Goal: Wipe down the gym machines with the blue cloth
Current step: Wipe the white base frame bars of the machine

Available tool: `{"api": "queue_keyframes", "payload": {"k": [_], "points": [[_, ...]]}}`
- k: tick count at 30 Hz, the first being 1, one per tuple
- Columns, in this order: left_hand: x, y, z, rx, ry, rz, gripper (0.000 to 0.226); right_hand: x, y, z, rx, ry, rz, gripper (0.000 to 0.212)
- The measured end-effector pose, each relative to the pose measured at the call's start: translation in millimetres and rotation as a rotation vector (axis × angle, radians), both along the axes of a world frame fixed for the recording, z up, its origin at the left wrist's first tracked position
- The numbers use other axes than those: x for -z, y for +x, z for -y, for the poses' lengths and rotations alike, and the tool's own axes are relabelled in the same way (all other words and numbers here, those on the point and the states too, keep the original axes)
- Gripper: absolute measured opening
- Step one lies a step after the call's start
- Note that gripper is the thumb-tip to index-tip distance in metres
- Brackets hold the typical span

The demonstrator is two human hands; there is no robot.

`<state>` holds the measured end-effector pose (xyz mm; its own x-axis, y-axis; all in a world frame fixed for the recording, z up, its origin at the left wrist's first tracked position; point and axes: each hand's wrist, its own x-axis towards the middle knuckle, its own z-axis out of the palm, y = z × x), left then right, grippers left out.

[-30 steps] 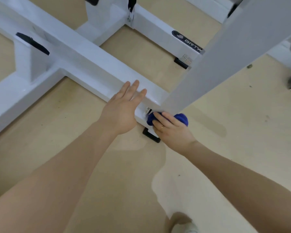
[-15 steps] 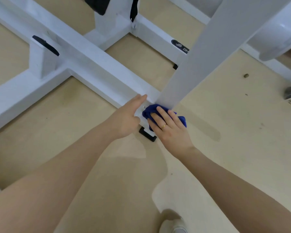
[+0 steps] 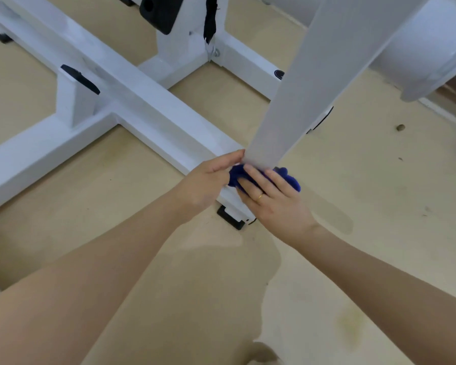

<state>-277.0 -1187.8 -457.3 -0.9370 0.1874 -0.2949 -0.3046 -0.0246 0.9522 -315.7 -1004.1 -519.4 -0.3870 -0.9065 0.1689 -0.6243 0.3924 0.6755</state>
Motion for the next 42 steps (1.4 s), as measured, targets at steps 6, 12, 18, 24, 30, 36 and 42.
{"api": "queue_keyframes", "payload": {"k": [6,12,18,24,30,36,42], "points": [[1,-3,7,-0.017,-0.049,0.006,0.056,27,-2,-10,0.053,0.228,-0.048,0.044],[24,13,17,-0.103,-0.076,0.096,0.052,57,10,23,0.146,0.456,0.137,0.048],[45,26,15,-0.188,-0.09,0.18,0.049,45,7,11,0.17,0.055,-0.025,0.053],[45,28,11,-0.248,-0.034,0.169,0.049,41,4,47,0.153,0.283,0.058,0.044],[53,30,11,-0.223,-0.073,0.212,0.052,36,15,-42,0.054,-0.213,0.384,0.042],[74,25,-28,-0.198,-0.003,0.248,0.057,38,16,13,0.779,-1.507,1.405,0.046],[73,21,-45,-0.153,-0.024,0.263,0.055,31,37,4,0.665,-1.379,1.507,0.05]]}}
